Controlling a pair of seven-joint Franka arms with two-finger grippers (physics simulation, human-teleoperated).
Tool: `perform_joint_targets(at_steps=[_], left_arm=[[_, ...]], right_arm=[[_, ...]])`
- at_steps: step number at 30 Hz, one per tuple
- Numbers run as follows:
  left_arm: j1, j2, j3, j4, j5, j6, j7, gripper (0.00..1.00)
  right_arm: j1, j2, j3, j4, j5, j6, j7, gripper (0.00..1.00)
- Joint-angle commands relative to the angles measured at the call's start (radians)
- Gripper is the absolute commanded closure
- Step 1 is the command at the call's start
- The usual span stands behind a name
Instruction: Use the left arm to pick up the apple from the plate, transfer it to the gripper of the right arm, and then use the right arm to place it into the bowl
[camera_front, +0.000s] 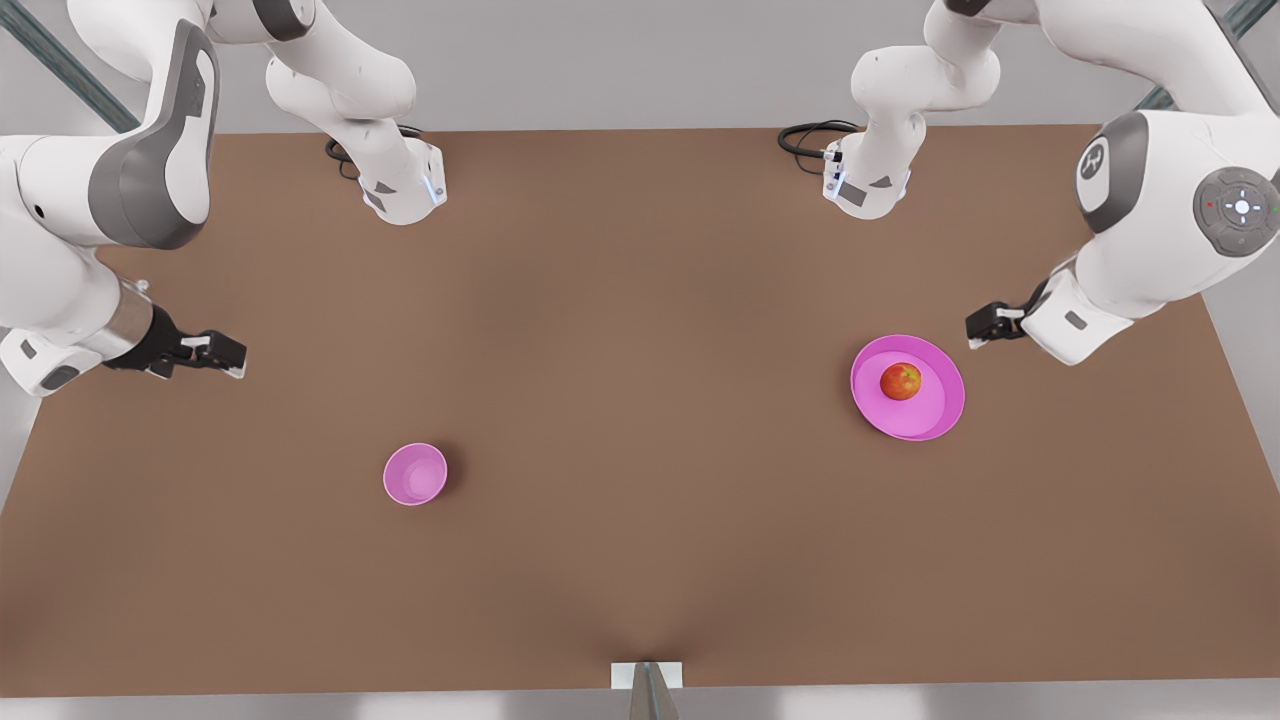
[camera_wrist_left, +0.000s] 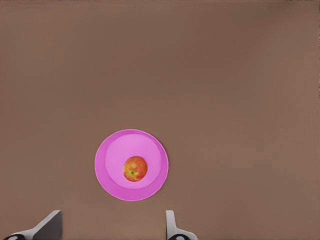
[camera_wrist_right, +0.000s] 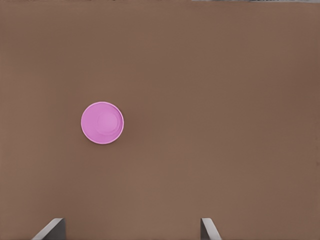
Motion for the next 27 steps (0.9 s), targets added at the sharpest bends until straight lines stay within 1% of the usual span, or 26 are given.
perform_joint_targets(at_steps=[1,2,3,5,6,8,11,12,13,18,21,24,27], left_arm=[[0.001,0.006,0.000,0.000,-0.002,0.042,0.056,0.00],[0.000,0.024,0.000,0.000,-0.003,0.062,0.055,0.00],[-0.002,0.006,0.000,-0.050,-0.005,0.106,0.053,0.00],[-0.002,-0.085,0.003,-0.313,-0.006,0.331,0.045,0.00],[-0.002,-0.091,0.021,-0.417,-0.009,0.459,0.042,0.00],[-0.004,-0.082,0.026,-0.527,-0.015,0.609,0.036,0.00],[-0.002,-0.068,0.041,-0.654,-0.017,0.746,0.036,0.00],[0.001,-0.070,0.044,-0.740,-0.017,0.858,0.036,0.00],[0.001,-0.063,0.050,-0.789,-0.017,0.925,0.036,0.00],[0.001,-0.036,0.076,-0.889,-0.017,1.022,0.041,0.00],[0.001,-0.030,0.078,-0.981,-0.017,1.148,0.042,0.00],[0.003,-0.013,0.079,-1.015,-0.017,1.158,0.042,0.00],[0.003,0.047,0.079,-1.017,-0.017,1.172,0.042,0.00]], right_arm=[[0.001,0.000,0.000,0.000,0.000,0.022,-0.009,0.00],[0.001,-0.001,0.000,0.000,0.000,0.022,-0.009,0.00],[0.001,0.000,0.000,0.000,0.000,0.022,-0.009,0.00],[0.000,-0.001,0.000,0.000,0.000,0.022,-0.009,0.00],[0.001,0.000,0.000,0.000,0.000,0.022,-0.009,0.00],[0.003,-0.001,0.000,0.000,0.000,0.022,-0.007,0.00],[0.001,0.000,0.000,0.000,0.000,0.023,-0.021,0.00],[0.001,0.000,0.000,0.000,0.000,0.025,-0.021,0.00],[0.001,0.000,0.000,0.000,0.000,0.025,-0.021,0.00],[0.001,0.000,0.000,0.000,0.000,0.025,-0.018,0.00],[0.001,0.000,0.000,0.000,0.000,0.025,-0.020,0.00],[0.000,0.000,0.000,0.000,0.000,0.025,-0.021,0.00],[0.000,0.000,0.000,0.000,0.000,0.025,-0.021,0.00]])
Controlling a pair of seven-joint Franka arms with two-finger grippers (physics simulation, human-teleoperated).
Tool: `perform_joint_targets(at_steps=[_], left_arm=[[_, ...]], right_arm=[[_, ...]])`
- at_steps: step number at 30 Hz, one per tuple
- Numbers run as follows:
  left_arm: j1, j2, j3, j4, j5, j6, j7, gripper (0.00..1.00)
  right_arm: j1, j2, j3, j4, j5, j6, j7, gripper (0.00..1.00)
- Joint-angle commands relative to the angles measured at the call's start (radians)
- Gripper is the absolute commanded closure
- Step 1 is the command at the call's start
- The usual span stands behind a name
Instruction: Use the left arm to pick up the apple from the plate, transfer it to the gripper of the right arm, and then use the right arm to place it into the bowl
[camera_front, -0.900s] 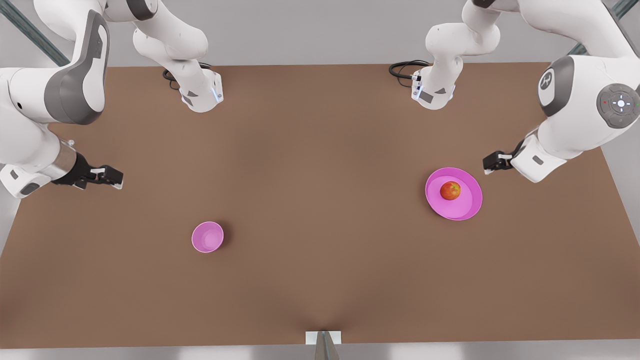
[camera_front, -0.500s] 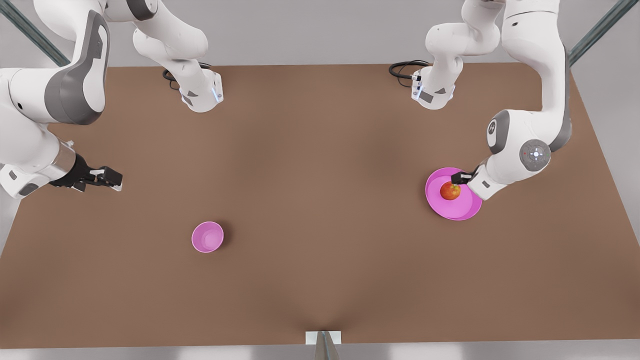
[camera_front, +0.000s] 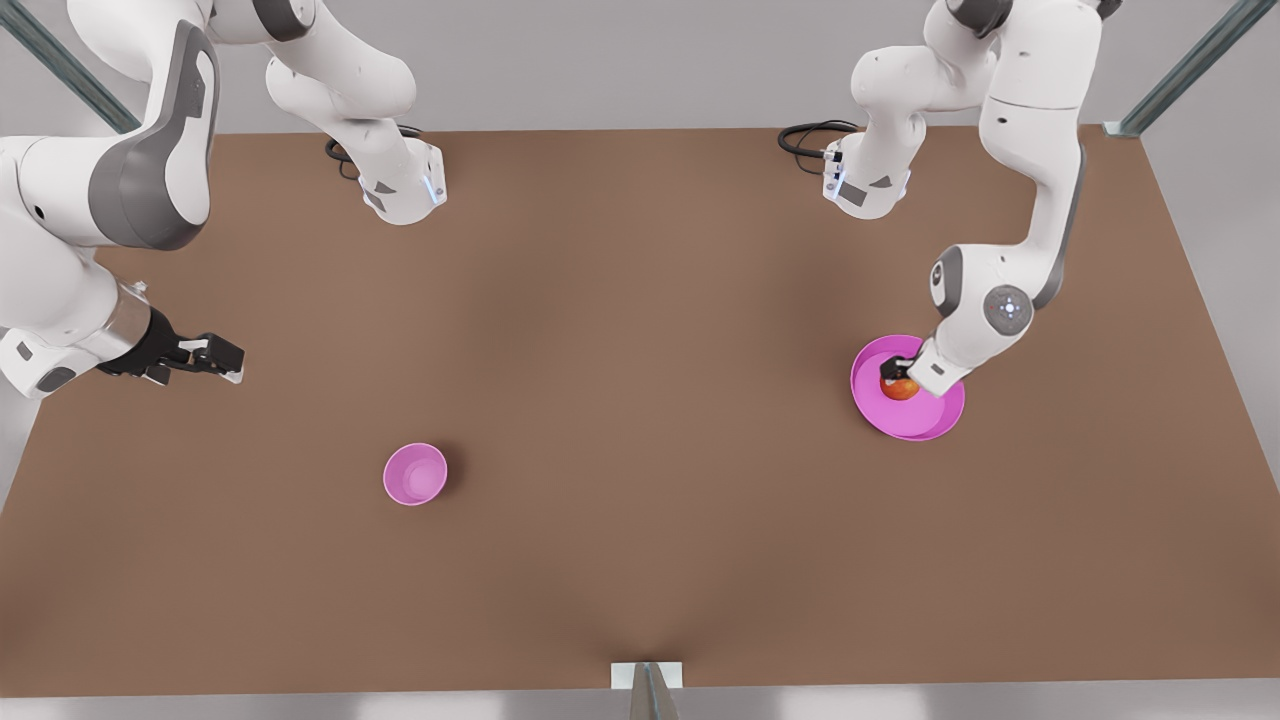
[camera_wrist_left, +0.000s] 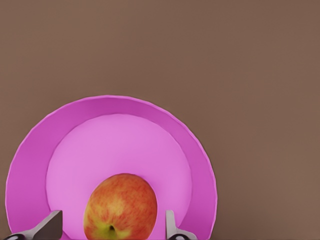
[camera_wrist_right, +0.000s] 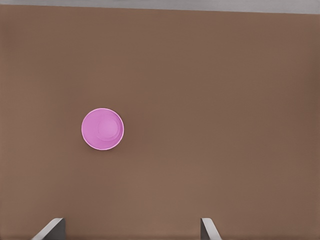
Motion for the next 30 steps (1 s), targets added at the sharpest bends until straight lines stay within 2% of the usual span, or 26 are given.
perform_joint_targets(at_steps=[1,13,19,25,28,30], left_arm=[[0.004,0.028,0.000,-0.001,0.002,0.096,0.007,0.00],[0.005,0.106,0.002,-0.027,0.003,0.116,0.008,0.00],[0.005,0.105,0.002,-0.029,0.003,0.116,0.008,0.14],[0.005,0.099,0.002,-0.024,0.003,0.116,0.008,0.23],[0.004,0.054,0.015,-0.021,0.003,0.106,0.036,0.25],[-0.007,-0.064,0.008,0.061,0.002,-0.084,0.033,0.27]], right_arm=[[0.000,-0.001,0.000,0.000,0.001,0.000,-0.009,0.00],[-0.001,-0.001,0.000,0.000,0.002,0.000,-0.009,0.00],[-0.001,-0.001,0.000,0.000,0.002,0.000,-0.010,0.00],[-0.001,-0.001,-0.002,0.000,0.002,0.000,-0.010,0.00],[-0.001,-0.001,-0.002,0.000,0.002,0.000,-0.010,0.00],[-0.001,-0.001,-0.002,0.000,0.002,0.000,-0.009,0.00]])
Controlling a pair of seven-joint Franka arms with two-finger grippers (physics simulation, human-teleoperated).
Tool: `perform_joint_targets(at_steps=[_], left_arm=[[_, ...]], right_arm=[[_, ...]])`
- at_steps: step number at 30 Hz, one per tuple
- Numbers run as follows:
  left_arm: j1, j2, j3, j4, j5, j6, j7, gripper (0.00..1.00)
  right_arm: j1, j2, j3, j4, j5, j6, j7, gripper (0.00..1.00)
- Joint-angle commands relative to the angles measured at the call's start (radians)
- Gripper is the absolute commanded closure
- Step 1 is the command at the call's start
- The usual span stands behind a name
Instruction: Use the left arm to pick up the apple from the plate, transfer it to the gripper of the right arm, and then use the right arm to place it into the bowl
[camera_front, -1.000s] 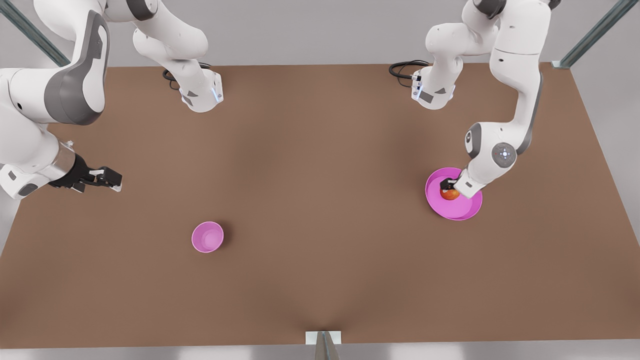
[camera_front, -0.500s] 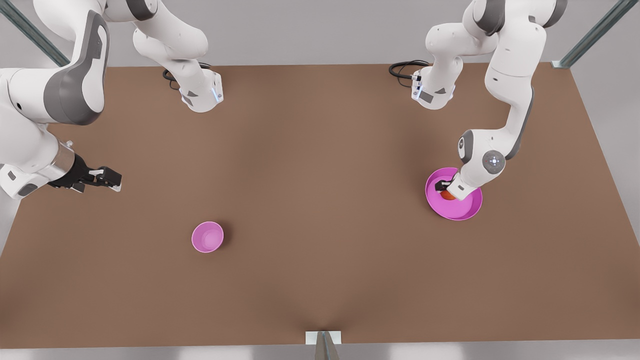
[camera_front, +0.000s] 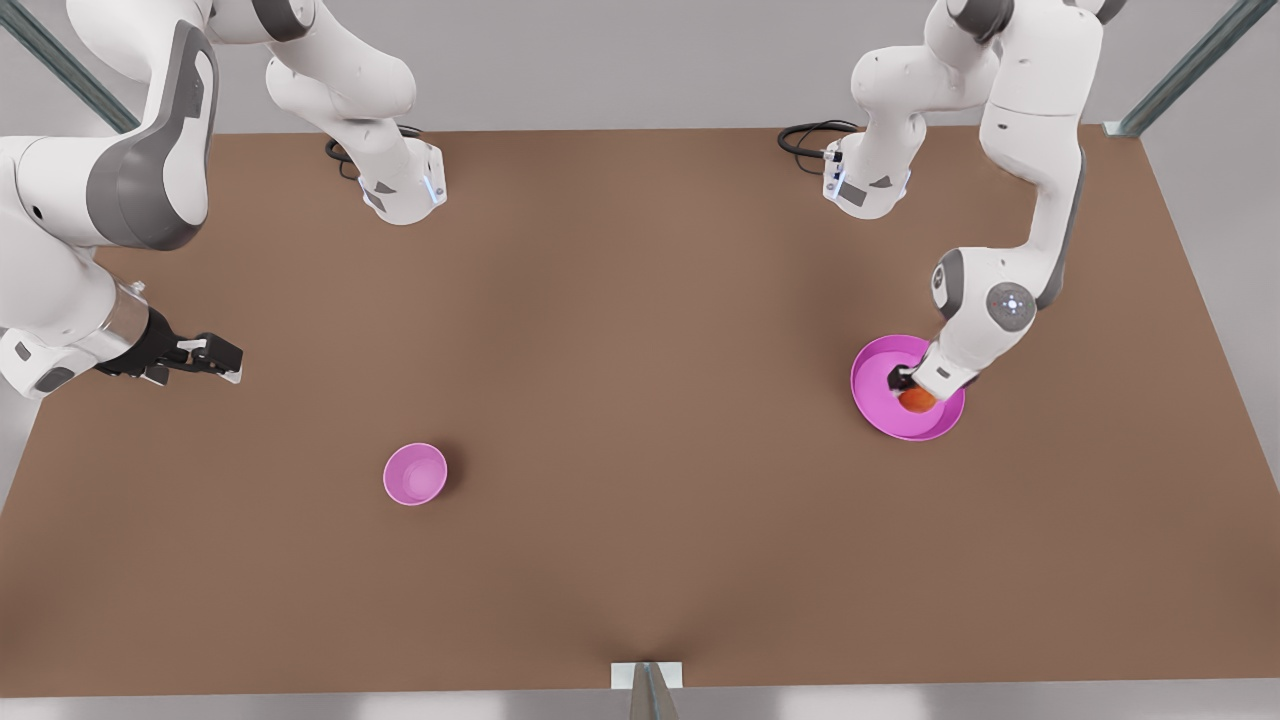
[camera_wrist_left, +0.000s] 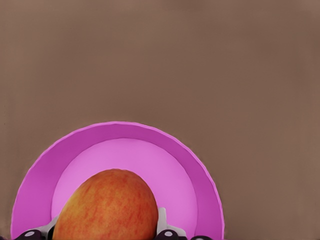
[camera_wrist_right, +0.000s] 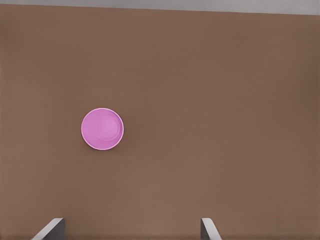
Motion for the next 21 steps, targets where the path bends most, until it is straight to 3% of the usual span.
perform_joint_targets(at_steps=[1,2,6,9,12,16,18,21], left_arm=[[-0.009,-0.034,-0.023,0.106,-0.013,-0.251,0.022,0.27],[-0.018,-0.030,-0.050,0.201,-0.073,-0.344,0.022,0.27],[-0.236,0.045,-0.066,0.427,-0.381,-0.359,-0.087,0.27],[-0.299,0.211,-0.099,0.672,-0.378,-0.353,-0.092,0.27],[-0.299,0.432,-0.234,0.922,-0.375,-0.235,0.015,0.27],[-0.380,0.493,-0.301,0.953,-0.375,0.080,0.368,0.27],[-0.403,0.536,-0.347,0.953,-0.372,0.280,0.532,0.27],[-0.439,0.572,-0.347,0.954,-0.366,0.468,0.756,0.27]], right_arm=[[0.000,-0.001,0.000,0.000,0.001,0.000,0.000,0.00],[0.000,-0.001,0.000,0.000,0.001,0.000,0.000,0.00],[0.014,0.003,0.008,-0.007,0.017,0.001,0.023,0.00],[0.017,0.002,0.011,-0.003,0.226,0.007,0.138,0.00],[0.006,0.049,0.009,-0.003,0.537,0.056,0.123,0.00],[0.032,0.191,0.038,-0.003,0.890,0.236,0.115,0.00],[0.037,0.230,0.120,-0.003,0.930,0.365,0.048,0.00],[0.046,0.306,0.144,-0.006,1.097,0.389,-0.157,0.00]])
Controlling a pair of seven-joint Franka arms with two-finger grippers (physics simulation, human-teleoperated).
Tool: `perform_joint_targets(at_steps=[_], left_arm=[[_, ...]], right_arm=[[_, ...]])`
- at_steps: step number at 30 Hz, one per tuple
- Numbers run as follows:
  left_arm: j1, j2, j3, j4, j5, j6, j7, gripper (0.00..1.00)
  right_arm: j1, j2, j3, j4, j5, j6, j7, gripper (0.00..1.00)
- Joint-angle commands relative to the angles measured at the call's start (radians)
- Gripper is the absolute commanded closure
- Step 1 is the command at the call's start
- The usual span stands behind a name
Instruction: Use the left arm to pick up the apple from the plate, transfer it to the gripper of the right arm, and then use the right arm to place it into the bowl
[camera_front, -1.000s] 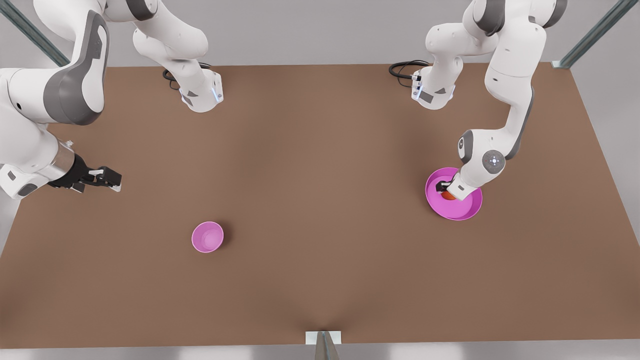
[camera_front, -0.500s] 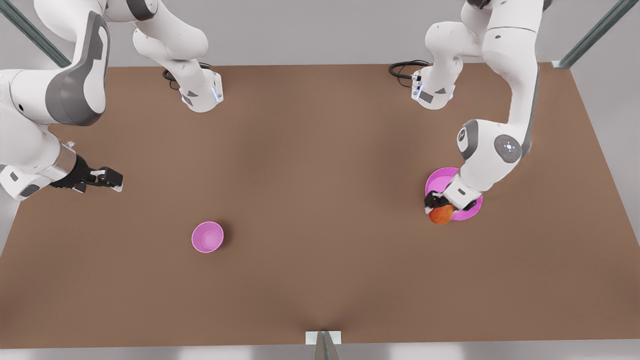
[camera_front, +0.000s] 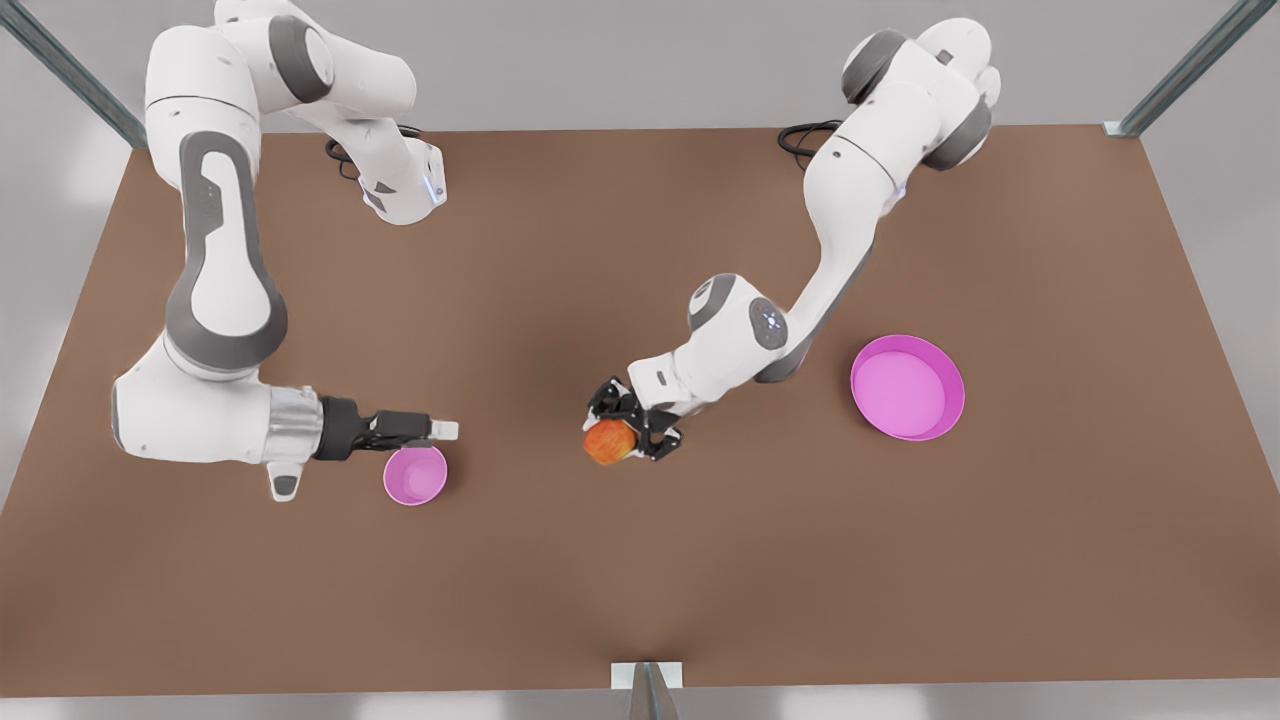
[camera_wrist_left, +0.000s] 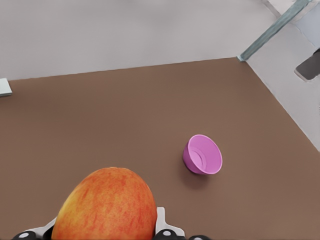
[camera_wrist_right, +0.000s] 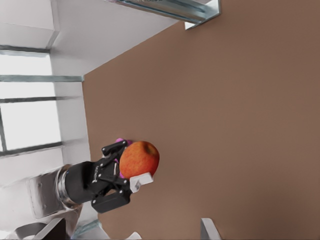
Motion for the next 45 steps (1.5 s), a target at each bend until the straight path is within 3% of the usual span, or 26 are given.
perform_joint_targets(at_steps=[1,7,10,13,17,20,23,32,45], left_arm=[[-0.017,0.018,-0.003,0.015,-0.006,0.350,0.663,0.27],[-0.034,0.056,-0.012,0.108,-0.006,0.351,0.916,0.27],[-0.023,0.058,-0.090,0.101,-0.009,0.344,0.950,0.27],[0.017,0.063,-0.161,0.096,-0.009,0.299,0.985,0.27],[0.015,0.092,-0.173,0.099,-0.008,0.296,1.008,0.27],[0.015,0.101,-0.173,0.101,-0.008,0.298,1.008,0.27],[0.015,0.105,-0.173,0.101,-0.008,0.299,1.008,0.27],[0.007,0.112,-0.174,0.101,-0.011,0.302,1.003,0.27],[0.003,0.119,-0.174,0.102,-0.012,0.302,1.002,0.27]], right_arm=[[0.009,0.035,0.010,0.003,0.208,0.130,-0.245,0.00],[0.029,0.183,0.046,0.006,0.452,0.183,-0.629,0.00],[0.029,0.235,0.063,0.029,0.488,0.186,-0.722,0.00],[0.030,0.296,0.088,0.102,0.496,0.188,-0.735,0.00],[0.030,0.293,0.097,0.095,0.496,0.183,-0.722,0.00],[-0.013,0.288,0.158,0.068,0.496,0.130,-0.721,0.00],[-0.178,0.250,0.332,-0.067,0.482,0.045,-0.719,0.00],[-0.151,0.261,0.326,-0.080,0.286,0.033,-0.589,0.00],[-0.102,0.262,0.326,-0.078,0.294,0.080,-0.567,0.00]])
